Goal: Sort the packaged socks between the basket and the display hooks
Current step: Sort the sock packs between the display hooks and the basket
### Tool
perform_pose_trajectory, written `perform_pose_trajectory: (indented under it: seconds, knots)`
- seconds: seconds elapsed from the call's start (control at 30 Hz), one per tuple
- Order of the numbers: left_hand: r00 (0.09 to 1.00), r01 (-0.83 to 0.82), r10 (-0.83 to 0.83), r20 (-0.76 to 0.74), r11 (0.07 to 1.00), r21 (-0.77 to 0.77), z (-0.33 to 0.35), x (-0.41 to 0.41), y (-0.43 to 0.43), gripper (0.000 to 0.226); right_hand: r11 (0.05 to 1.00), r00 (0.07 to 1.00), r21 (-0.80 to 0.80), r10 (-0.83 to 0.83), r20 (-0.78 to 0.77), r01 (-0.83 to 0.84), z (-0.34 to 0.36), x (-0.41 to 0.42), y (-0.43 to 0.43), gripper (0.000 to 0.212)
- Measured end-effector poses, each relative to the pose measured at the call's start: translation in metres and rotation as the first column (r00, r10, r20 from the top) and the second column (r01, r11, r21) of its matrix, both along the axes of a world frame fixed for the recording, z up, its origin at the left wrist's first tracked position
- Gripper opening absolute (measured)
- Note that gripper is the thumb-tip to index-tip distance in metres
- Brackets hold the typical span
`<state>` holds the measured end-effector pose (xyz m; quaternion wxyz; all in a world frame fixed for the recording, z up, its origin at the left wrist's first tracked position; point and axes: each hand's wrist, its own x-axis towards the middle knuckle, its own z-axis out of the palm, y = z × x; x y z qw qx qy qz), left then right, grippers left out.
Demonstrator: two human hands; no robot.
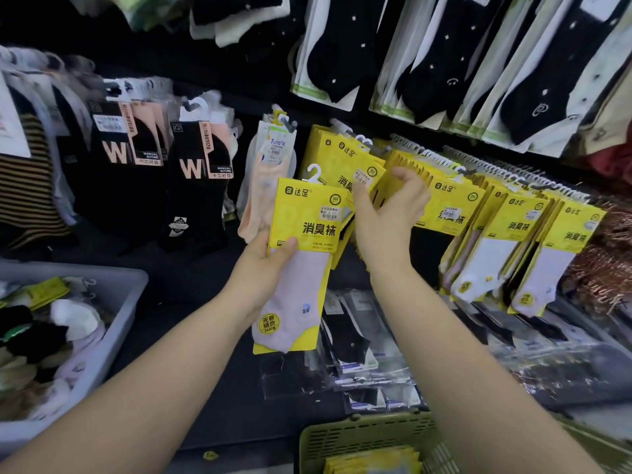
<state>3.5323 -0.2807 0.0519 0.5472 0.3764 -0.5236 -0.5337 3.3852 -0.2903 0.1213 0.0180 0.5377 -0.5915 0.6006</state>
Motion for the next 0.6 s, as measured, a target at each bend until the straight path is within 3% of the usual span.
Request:
perform_pose_trajectory:
  seconds: [0.03,0.1,0.17,0.23,0.3,0.5,0.6]
  knots:
    - [1.000,0.002,-0.002,-0.006,1.000,0.001,0.001,-0.003,0.001,0.020,0.998,0.998,-0.058,-0.015,-0.058,0.011,-0.003,0.001,0.005,0.046]
    - [1.000,0.021,-0.021,-0.007,1.000,0.009,0.003,-0.009,0.003,0.021,0.992,0.989,0.012,0.130,-0.070,-0.129,-0.005,0.000,0.011,0.043]
    - [0.998,0.063,-0.062,-0.005,0.998,0.015,0.004,-0.015,0.005,0.024,0.922,0.937,0.173,0.329,0.115,-0.345,-0.004,0.002,0.012,0.040]
    - [0.997,0.080,-0.080,0.000,0.996,0.024,0.006,-0.020,0.007,0.025,0.878,0.880,0.182,0.387,0.275,-0.443,-0.003,0.001,0.009,0.024]
    - [0.997,0.071,-0.071,0.022,0.997,0.007,0.007,-0.024,0.008,0.022,0.890,0.872,0.157,0.362,0.329,-0.429,-0.001,-0.006,0.006,0.004]
    - [0.995,0.018,-0.016,0.100,1.000,-0.019,0.007,-0.015,0.003,0.030,0.965,0.870,0.069,0.195,0.452,-0.252,0.017,-0.048,-0.010,0.018]
    - [0.993,0.010,-0.011,0.115,1.000,0.004,0.002,-0.006,0.004,0.029,0.964,0.915,0.080,0.211,0.344,-0.253,0.030,-0.050,-0.023,0.018]
